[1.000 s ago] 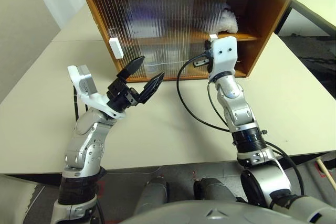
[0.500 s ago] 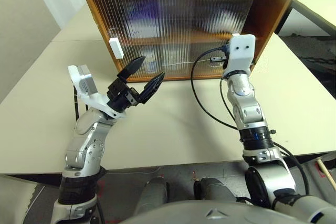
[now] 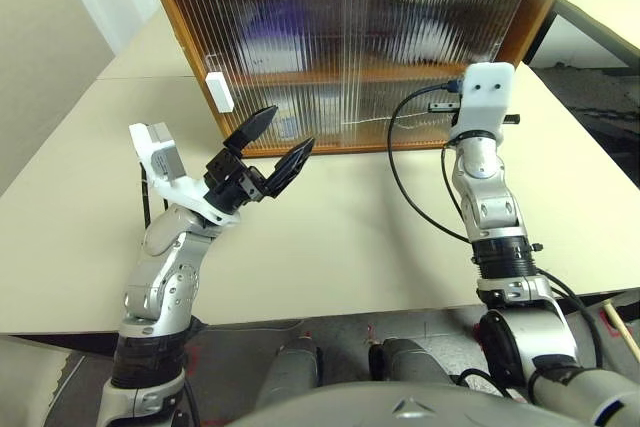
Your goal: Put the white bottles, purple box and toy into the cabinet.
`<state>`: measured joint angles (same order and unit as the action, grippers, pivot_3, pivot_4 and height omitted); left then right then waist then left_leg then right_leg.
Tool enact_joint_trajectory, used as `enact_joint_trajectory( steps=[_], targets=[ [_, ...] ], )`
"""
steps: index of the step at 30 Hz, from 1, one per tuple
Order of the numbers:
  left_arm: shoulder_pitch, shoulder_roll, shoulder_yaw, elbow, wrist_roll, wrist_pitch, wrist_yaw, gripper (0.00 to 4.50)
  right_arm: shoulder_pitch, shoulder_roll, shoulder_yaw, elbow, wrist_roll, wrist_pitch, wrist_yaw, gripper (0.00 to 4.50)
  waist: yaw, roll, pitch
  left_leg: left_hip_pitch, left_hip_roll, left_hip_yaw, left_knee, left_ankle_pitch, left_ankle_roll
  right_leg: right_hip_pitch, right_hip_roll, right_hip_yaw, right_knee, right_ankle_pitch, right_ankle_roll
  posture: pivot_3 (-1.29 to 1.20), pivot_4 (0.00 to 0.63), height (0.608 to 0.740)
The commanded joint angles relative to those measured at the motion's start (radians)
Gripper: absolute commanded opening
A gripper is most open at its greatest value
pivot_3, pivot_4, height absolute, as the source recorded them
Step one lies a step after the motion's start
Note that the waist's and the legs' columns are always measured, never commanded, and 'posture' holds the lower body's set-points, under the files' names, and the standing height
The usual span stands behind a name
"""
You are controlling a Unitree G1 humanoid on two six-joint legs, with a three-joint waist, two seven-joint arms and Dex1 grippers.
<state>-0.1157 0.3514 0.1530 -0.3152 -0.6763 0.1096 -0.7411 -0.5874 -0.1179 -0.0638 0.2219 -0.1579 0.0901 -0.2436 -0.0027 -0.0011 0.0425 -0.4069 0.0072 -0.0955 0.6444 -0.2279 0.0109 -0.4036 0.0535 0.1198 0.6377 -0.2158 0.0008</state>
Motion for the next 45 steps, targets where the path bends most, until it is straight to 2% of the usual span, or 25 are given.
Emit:
enact_joint_trajectory(
  steps=[1,15,20,23,25,30,33,35,38,44,45],
  targets=[
    [-0.010,0.000,-0.003,0.012,0.006,-0.003,-0.009,4.50,-0.014,-0.014,-0.012,0.020,-0.028,-0.022,-0.040,0.02,0.000,0.000,0.000,0.000,0.000,0.000,0.000,0.000,0.000,0.000,0.000,0.000,0.000,0.000,0.000,0.00,0.043,0.740],
    [-0.033,-0.007,-0.008,0.039,0.011,-0.005,-0.020,4.50,-0.005,-0.042,-0.031,0.014,-0.047,-0.007,-0.091,0.02,-0.001,0.000,0.000,0.000,0.000,0.000,0.000,0.000,0.001,0.000,0.000,0.000,0.000,0.001,0.001,-0.02,0.039,0.740],
    [-0.043,-0.012,-0.008,0.049,0.015,-0.006,-0.025,4.50,0.022,-0.046,-0.008,-0.012,0.055,-0.093,0.079,0.02,-0.004,0.000,0.000,0.000,0.000,0.000,0.001,0.001,0.001,0.001,0.000,0.000,0.000,0.001,0.002,-0.02,0.037,0.740],
    [-0.042,-0.013,-0.007,0.050,0.015,-0.007,-0.027,4.50,0.064,-0.038,-0.007,-0.069,0.258,-0.145,0.330,0.64,-0.011,0.000,0.000,0.000,0.000,0.000,0.001,0.001,0.001,0.001,0.000,0.000,0.000,0.001,0.003,-0.02,0.037,0.740],
    [-0.038,-0.012,-0.005,0.047,0.014,-0.008,-0.028,4.50,0.095,-0.037,-0.009,-0.116,0.341,-0.144,0.427,1.32,-0.013,0.000,0.000,0.000,0.000,0.000,0.000,0.001,0.001,0.001,0.001,0.000,0.000,0.000,0.004,-0.02,0.037,0.740],
    [-0.031,-0.012,-0.004,0.046,0.014,-0.009,-0.031,4.50,0.167,-0.059,-0.009,-0.181,0.392,-0.152,0.534,3.15,-0.013,0.000,0.000,0.001,0.000,0.000,0.003,0.001,0.002,0.004,0.001,0.000,0.000,0.000,0.003,-0.02,0.035,0.740],
    [-0.015,-0.010,0.005,0.043,0.012,-0.012,-0.030,4.50,0.261,-0.102,-0.013,-0.221,0.368,-0.170,0.566,4.34,-0.013,0.000,-0.001,0.002,0.000,0.000,0.006,0.001,0.002,0.006,0.001,0.000,0.000,-0.001,0.001,-0.02,0.032,0.740],
    [0.010,-0.009,0.021,0.042,0.011,-0.018,-0.025,4.50,0.323,-0.134,-0.029,-0.227,0.362,-0.187,0.584,4.46,-0.013,0.000,-0.001,0.005,0.000,0.000,0.008,0.001,0.002,0.010,0.001,0.000,-0.001,-0.005,-0.005,-0.02,0.030,0.740],
    [0.081,-0.020,0.060,0.050,0.024,-0.052,-0.008,4.50,0.412,-0.182,-0.074,-0.216,0.382,-0.217,0.610,4.46,-0.017,0.000,-0.002,0.005,0.000,0.000,0.010,0.001,0.001,0.012,0.001,0.001,-0.002,-0.008,0.004,-0.03,0.028,0.740],
    [0.175,-0.063,0.107,0.094,0.094,-0.160,0.051,4.50,0.510,-0.210,-0.121,-0.200,0.425,-0.257,0.671,4.46,-0.027,0.001,-0.003,0.009,0.000,0.000,0.011,-0.001,-0.002,0.014,0.002,0.001,-0.001,-0.008,0.005,-0.03,0.019,0.740],
    [0.187,-0.081,0.119,0.109,0.131,-0.201,0.081,4.50,0.528,-0.209,-0.125,-0.196,0.423,-0.270,0.677,4.46,-0.027,0.002,-0.004,0.009,0.000,0.000,0.011,-0.005,-0.009,0.015,0.002,0.002,-0.001,-0.008,0.005,-0.03,0.018,0.740]
  ],
)
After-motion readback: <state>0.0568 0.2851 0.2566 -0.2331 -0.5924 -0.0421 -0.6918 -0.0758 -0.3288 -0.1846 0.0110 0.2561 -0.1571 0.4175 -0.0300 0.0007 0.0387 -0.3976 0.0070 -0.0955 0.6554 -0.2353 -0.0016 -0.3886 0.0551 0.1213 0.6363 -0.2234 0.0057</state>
